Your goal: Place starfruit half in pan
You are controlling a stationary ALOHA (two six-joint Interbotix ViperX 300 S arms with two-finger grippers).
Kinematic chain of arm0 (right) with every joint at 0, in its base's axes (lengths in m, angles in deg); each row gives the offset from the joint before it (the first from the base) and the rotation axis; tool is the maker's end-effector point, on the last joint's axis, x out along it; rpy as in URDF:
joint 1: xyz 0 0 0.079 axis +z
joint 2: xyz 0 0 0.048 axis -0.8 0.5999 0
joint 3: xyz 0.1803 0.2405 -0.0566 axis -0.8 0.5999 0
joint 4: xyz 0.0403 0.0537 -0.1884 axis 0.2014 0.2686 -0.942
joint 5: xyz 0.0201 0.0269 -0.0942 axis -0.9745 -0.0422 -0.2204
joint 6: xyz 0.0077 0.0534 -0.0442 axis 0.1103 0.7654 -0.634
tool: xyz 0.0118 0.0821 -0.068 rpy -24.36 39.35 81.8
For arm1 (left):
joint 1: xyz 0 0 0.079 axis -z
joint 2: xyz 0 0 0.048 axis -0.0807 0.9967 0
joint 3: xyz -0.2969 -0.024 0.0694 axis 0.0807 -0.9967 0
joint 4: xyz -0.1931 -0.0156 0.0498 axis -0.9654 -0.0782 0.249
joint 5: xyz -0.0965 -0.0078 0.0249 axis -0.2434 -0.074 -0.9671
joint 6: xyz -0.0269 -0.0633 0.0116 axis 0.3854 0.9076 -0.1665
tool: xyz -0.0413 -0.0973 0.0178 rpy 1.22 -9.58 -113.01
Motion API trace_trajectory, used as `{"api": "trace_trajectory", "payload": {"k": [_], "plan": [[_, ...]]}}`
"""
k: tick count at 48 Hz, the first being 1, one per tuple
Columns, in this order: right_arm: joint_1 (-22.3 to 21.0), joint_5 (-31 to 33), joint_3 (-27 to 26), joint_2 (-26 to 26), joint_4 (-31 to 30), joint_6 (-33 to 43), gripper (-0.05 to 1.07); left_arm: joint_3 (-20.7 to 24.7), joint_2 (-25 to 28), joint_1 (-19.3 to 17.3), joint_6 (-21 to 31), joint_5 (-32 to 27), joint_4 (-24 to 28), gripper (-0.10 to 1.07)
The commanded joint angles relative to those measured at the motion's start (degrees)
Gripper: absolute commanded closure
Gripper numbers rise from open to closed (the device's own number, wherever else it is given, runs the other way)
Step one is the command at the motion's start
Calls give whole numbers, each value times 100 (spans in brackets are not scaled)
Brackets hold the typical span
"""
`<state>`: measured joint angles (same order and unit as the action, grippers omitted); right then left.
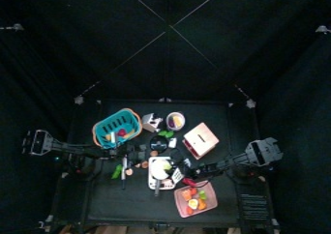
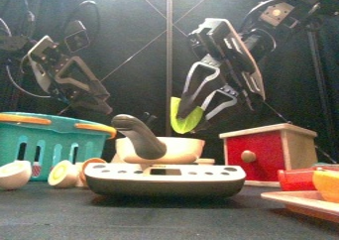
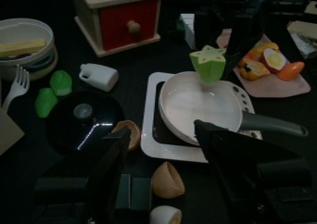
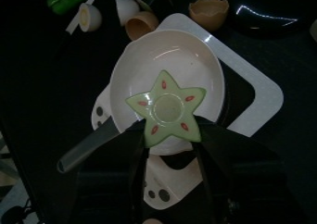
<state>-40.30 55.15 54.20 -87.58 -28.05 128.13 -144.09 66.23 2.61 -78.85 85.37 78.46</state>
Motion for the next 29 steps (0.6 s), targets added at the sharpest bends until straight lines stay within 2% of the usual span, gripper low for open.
{"api": "trace_trajectory", "payload": {"k": [1, 10, 29], "plan": [[-26, 9, -132, -105, -35, -9, 22, 53, -18, -26, 0, 26, 9, 5], [-26, 9, -132, -97, -18, -9, 15, 53, -18, -18, 0, 18, 9, 5], [-18, 0, -167, -97, -97, -9, 15, 53, -18, -18, 0, 18, 9, 5]]}}
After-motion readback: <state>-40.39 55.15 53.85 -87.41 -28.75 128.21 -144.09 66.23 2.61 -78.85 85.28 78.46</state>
